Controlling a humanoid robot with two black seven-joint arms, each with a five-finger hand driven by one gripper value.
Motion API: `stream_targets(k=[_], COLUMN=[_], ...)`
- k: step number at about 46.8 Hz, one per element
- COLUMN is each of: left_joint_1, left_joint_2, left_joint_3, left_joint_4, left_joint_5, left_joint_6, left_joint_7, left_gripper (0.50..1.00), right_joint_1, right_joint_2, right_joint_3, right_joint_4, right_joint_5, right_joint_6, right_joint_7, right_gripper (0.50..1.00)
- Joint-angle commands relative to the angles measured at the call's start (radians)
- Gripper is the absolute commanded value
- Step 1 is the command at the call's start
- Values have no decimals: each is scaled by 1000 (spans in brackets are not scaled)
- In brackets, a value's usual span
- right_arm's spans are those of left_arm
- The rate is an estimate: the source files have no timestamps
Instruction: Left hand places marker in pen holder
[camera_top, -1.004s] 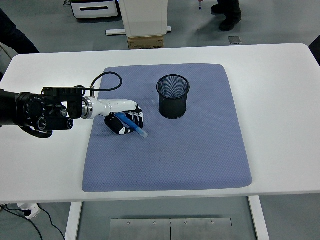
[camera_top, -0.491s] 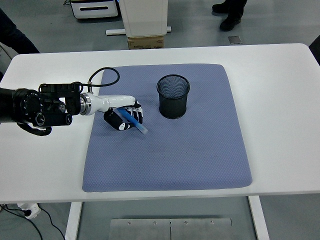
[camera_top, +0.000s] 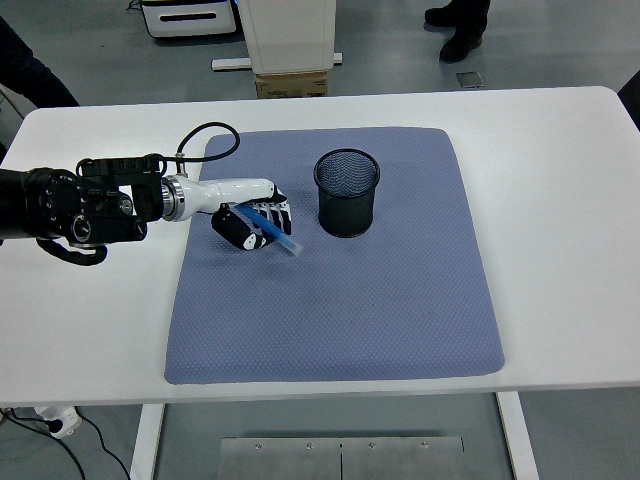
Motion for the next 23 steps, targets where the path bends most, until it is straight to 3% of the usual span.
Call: stream_targets(k=[1,23], left_joint_1=[-9,-69], left_joint_2=[2,25], left_joint_3=[-4,-38], left_joint_4=[0,0], left_joint_5=[-1,-24], left_joint_6=[0,-38], left_joint_7=[-2,-2], left_gripper=[500,500], right_joint_1=[0,0], right_joint_2=[0,0], right_joint_3=[0,0], right_joint_4=[0,0], right_joint_5=[0,0], right_joint_6=[0,0], right_joint_7=[0,0], right_gripper=[1000,1000])
